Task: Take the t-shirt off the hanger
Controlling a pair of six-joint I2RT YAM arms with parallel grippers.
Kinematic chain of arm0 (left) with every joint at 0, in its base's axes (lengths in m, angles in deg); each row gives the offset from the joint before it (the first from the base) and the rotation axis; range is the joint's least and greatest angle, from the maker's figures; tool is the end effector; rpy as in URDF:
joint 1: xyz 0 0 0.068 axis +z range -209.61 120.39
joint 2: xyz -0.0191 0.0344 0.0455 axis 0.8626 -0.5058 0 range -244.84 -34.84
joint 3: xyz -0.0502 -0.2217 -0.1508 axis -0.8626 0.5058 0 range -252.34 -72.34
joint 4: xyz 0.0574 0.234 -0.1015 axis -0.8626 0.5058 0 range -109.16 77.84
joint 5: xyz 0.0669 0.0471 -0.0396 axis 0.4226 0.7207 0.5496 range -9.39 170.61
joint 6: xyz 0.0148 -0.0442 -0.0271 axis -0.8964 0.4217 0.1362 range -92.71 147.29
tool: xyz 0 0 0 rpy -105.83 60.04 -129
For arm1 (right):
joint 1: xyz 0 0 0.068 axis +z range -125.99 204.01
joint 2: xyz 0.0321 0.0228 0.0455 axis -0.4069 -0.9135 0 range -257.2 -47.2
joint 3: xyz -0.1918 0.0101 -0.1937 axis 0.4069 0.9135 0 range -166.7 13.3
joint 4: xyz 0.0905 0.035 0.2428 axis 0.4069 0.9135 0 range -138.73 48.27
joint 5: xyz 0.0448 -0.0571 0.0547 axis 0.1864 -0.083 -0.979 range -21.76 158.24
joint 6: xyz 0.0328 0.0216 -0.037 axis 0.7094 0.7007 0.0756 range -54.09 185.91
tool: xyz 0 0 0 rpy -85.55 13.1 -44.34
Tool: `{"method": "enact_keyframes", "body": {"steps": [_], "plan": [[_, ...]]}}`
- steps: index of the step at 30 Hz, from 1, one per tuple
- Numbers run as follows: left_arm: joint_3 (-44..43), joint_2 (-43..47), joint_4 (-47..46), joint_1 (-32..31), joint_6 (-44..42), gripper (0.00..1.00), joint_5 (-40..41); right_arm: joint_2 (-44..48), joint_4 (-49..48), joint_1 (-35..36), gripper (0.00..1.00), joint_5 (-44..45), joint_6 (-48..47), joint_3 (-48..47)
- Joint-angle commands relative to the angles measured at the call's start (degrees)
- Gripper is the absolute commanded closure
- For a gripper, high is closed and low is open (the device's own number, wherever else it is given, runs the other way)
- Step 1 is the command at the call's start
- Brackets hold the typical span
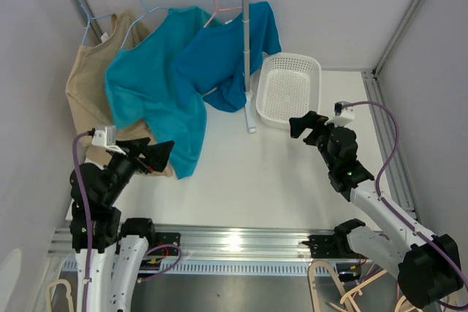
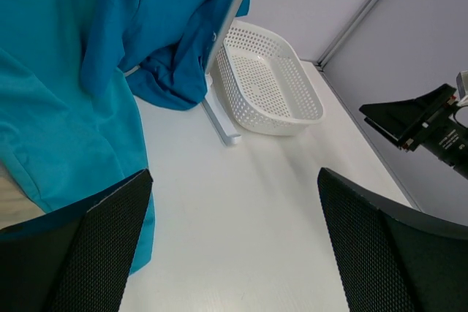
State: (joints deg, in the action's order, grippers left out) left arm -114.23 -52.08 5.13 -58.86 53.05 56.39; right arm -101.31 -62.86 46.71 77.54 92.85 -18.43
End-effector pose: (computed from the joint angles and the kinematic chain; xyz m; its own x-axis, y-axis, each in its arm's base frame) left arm 0.0722 -0.0137 0.3491 -0.1674 -0.3985 -0.9018 0.3615 0.8261 -0.4322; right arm 0.2076 0.0806 0.2738 -0.2237 0.3911 -0.8927 -0.1480 0.8917 0.4278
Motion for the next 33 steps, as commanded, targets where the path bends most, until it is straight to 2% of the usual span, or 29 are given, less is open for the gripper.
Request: {"method": "enact_keyframes", "body": {"steps": [1,4,6,9,12,15,18,20,21,24,27,29,33], "plan": [[-9.5,-5.95,1.28,-0.14,-4.48,0.0,-0.56,0.14,-2.48,0.33,0.0,-0.42,-0.66,0.17],[-13.56,-13.68,1.46,-0.23,-5.71,0.01,-2.22,0.23,-2.65,0.42,0.01,-0.95,-0.92,0.35],[-19.27,-19.29,0.23,-0.23,-5.81,0.01,-3.28,0.23,-2.66,0.33,0.01,-0.86,-1.1,0.35],[-25.69,-24.85,-4.59,-0.14,-4.58,0.0,-3.28,0.06,-2.48,0.33,0.01,-1.56,-1.01,0.0],[-32.52,-33.19,-12.66,-0.14,-4.05,0.0,-3.72,-0.03,-2.31,0.33,0.01,-1.92,-1.1,-0.09],[-37.46,-41.46,-16.37,-0.14,-4.84,0.01,-5.73,0.05,-2.22,0.33,0.01,-2.27,-1.27,0.0],[-37.48,-47.0,-27.75,-2.33,-5.11,0.01,-7.24,0.14,-2.48,0.33,0.01,-2.36,-1.54,0.08],[-38.69,-50.59,-30.96,-5.39,-7.73,0.01,-6.71,0.05,-2.57,0.33,0.01,-2.36,-1.63,0.09],[-41.4,-52.27,-30.63,-6.54,-11.31,0.01,-6.45,-0.21,-2.48,0.33,0.0,-2.36,-1.45,0.0],[-49.57,-60.24,-28.26,-9.72,-14.94,0.0,-5.83,-0.39,-2.13,0.33,0.01,-2.79,-1.45,-0.27],[-56.96,-68.33,-28.16,-10.07,-13.81,0.0,-7.23,-0.74,-2.48,0.33,0.01,-2.62,-1.54,0.0],[-60.65,-71.61,-28.86,-10.6,-13.8,0.04,-8.02,-1.18,-2.39,0.33,0.01,-2.71,-1.54,-0.18],[-71.28,-79.87,-27.91,-11.92,-16.96,0.07,-6.98,-1.35,-1.87,0.33,0.0,-3.85,-1.1,-0.79]]}}
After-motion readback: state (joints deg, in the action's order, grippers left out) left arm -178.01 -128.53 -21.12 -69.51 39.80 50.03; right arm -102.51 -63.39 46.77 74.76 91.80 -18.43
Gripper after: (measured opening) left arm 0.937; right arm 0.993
